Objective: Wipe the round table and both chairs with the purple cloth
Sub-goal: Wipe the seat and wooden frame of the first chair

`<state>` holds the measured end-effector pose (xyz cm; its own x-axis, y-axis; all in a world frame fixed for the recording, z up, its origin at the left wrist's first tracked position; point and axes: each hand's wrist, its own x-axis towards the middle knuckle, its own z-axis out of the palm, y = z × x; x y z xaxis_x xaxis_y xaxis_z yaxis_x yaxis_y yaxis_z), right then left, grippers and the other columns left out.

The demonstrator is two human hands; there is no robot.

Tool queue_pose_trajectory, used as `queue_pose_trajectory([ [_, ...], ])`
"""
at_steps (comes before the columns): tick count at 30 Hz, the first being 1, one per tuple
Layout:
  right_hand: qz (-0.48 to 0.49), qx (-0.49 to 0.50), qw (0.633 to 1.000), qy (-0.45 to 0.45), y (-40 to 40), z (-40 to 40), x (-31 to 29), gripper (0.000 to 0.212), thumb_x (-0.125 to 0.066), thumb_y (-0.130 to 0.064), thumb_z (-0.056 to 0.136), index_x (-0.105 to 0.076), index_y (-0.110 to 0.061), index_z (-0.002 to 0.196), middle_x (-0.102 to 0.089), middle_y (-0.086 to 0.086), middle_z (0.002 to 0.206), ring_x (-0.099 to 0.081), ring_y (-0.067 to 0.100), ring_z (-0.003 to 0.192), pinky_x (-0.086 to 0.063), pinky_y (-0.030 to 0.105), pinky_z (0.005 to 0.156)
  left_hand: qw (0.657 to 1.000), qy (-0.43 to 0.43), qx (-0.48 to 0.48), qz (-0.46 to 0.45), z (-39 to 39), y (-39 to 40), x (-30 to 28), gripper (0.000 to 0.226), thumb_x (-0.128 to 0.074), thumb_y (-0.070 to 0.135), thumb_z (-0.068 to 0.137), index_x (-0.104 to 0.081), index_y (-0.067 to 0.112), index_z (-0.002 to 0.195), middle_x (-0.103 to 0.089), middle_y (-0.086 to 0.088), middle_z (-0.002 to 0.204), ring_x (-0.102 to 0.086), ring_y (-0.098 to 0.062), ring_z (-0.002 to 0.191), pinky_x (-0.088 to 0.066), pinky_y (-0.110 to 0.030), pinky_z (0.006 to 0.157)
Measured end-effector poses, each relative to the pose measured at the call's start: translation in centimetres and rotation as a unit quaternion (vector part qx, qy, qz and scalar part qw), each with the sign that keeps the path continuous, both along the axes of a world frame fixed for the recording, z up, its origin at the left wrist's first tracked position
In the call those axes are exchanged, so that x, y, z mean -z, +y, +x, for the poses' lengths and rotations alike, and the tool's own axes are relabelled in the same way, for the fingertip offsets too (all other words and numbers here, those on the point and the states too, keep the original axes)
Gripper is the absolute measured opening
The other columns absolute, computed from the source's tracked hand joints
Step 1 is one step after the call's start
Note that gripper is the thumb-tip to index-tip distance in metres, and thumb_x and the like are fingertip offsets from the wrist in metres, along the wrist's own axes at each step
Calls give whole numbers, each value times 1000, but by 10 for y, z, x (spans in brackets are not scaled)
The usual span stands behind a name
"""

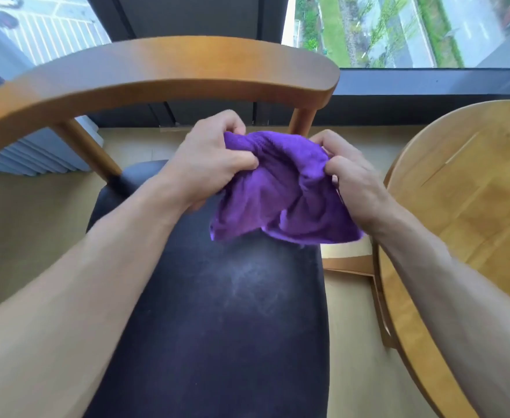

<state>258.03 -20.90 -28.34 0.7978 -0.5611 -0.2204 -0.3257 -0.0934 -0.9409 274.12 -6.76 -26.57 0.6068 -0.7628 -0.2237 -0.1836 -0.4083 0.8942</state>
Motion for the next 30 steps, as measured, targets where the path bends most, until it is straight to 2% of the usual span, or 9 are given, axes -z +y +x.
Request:
queue_pose_trajectory([
  [2,-33,-47,998,39,2,0,0,28,-54,-42,82,-58,-21,101,-61,-12,90,-56,5,84,-44,24,76,987,140,-74,-23,-5,-6,4,28,-72,6,65,-49,19,74,-46,4,59,-42,-12,48,-29,-23,43],
  [4,-131,-106,981,94,6,-2,8,43,-71,-50,74,-55,-29,108,-63,-16,97,-59,2,90,-45,16,76,982,167,-89,-12,-5,-6,9,26,-70,11,60,-53,19,78,-52,3,61,-48,-12,48,-33,-23,42],
  [9,-323,-64,897,294,-11,-4,31,12,-58,-4,75,-57,-14,80,-57,12,88,-57,37,93,-37,31,68,996,-43,-26,74,7,-1,24,26,-75,4,73,-73,15,97,-72,-3,92,-64,-16,84,-54,-33,77],
  [12,-350,11,866,356,-31,-1,25,19,-54,-6,78,-64,-21,84,-58,9,91,-57,37,98,-46,37,72,983,-141,-70,98,18,-7,27,13,-78,21,78,-79,25,90,-73,0,90,-66,-22,99,-50,-30,82],
  [17,-308,137,880,335,-67,27,7,26,-53,-23,87,-65,-19,109,-59,15,115,-54,38,110,-49,42,91,916,-286,-200,197,24,-42,34,38,-68,62,79,-76,31,99,-64,-2,119,-41,-29,129,-29,-46,105],
  [21,-83,207,959,174,-70,57,2,26,-41,-23,87,-56,-25,108,-59,3,99,-56,27,96,-57,47,84,946,-154,-260,119,20,-72,55,47,-69,49,86,-69,9,111,-62,-13,120,-59,-30,113,-45,-36,97],
  [24,121,229,965,-24,-63,72,13,44,-37,-14,91,-58,-33,125,-66,1,110,-58,16,83,-59,38,79,961,-49,-273,-12,1,-100,57,28,-60,13,92,-62,-9,108,-65,-27,110,-62,-38,107,-46,-38,95],
  [27,161,248,949,-108,-60,77,26,37,-44,-19,84,-65,-31,111,-69,-3,105,-60,12,82,-54,29,68,929,165,-297,-142,-20,-124,49,36,-47,10,81,-61,1,113,-67,-21,112,-61,-37,112,-48,-43,101],
  [30,136,263,947,-123,-54,80,45,28,-48,-20,81,-65,-28,102,-70,1,109,-63,22,105,-53,41,95,900,273,-298,-161,-27,-136,68,28,-43,21,90,-58,16,113,-67,-6,104,-64,-31,110,-50,-50,102],
])
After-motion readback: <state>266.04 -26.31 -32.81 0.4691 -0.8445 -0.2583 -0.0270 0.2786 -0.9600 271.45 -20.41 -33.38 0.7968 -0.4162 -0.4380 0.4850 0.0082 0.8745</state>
